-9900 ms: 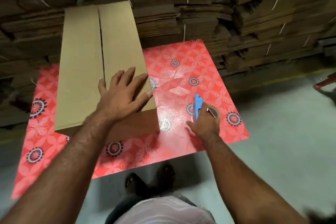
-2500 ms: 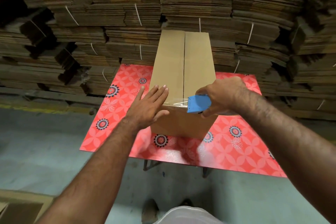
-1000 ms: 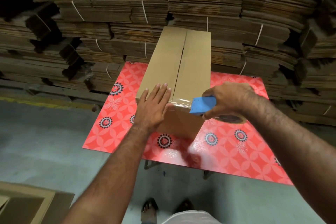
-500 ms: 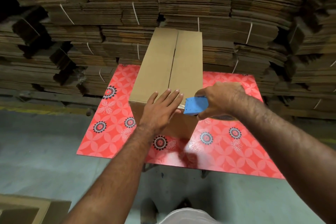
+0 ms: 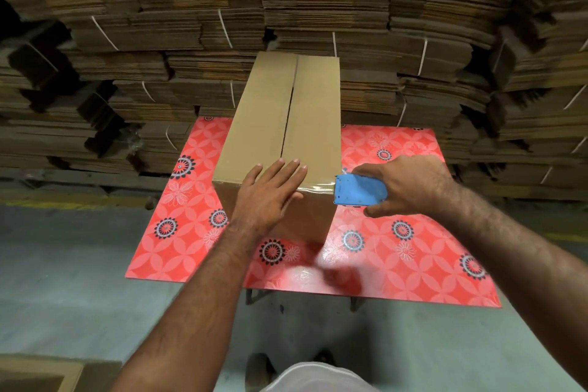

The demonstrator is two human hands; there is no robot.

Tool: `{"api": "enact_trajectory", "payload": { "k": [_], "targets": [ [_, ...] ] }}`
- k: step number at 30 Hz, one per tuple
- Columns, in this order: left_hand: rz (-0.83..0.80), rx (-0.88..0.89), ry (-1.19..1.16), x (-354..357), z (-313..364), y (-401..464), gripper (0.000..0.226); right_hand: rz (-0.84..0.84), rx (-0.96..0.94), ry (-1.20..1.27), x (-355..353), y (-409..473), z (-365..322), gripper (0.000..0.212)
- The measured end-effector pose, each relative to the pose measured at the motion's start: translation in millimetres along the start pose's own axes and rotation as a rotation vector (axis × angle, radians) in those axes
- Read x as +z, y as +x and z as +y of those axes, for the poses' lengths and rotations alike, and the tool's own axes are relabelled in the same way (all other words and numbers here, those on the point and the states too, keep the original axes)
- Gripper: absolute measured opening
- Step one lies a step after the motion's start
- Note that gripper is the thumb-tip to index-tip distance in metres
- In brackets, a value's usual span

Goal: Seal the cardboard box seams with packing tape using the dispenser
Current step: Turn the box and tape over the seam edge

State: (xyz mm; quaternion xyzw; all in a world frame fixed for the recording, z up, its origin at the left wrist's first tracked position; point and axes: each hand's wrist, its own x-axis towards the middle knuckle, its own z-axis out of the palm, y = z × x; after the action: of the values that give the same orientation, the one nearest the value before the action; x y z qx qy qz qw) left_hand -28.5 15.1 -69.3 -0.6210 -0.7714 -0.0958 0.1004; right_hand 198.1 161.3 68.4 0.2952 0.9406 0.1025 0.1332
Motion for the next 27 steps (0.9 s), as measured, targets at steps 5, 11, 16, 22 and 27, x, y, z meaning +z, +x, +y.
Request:
{"api": "enact_trajectory", "payload": {
  "k": [5, 11, 16, 22, 27],
  "targets": [
    [-0.019, -0.008, 0.021, -1.2, -0.4, -1.8, 0.054, 0.028, -0.008, 0.008, 6.9, -5.7, 8.8, 0.082],
    [-0.061, -0.018, -0.071, -13.9, 2.4, -4.0, 0.059, 0.045, -0.013, -0.002, 3.6, -1.9, 5.3, 0.077],
    [-0.045, 0.133, -0.138, -17.5, 52.3, 16.1, 0.061, -0.001, -0.033, -0.002, -4.0, 5.6, 4.6, 0.078],
    [-0.017, 0.138, -0.035, 6.9, 51.5, 19.7, 0.057, -0.001, -0.028, 0.028, 6.3, 7.7, 10.3, 0.078],
    [-0.001, 0.121, -0.036, 9.5, 53.1, 20.4, 0.055, 0.012, -0.015, 0.121, 36.2, -10.3, 36.3, 0.084]
  ]
}}
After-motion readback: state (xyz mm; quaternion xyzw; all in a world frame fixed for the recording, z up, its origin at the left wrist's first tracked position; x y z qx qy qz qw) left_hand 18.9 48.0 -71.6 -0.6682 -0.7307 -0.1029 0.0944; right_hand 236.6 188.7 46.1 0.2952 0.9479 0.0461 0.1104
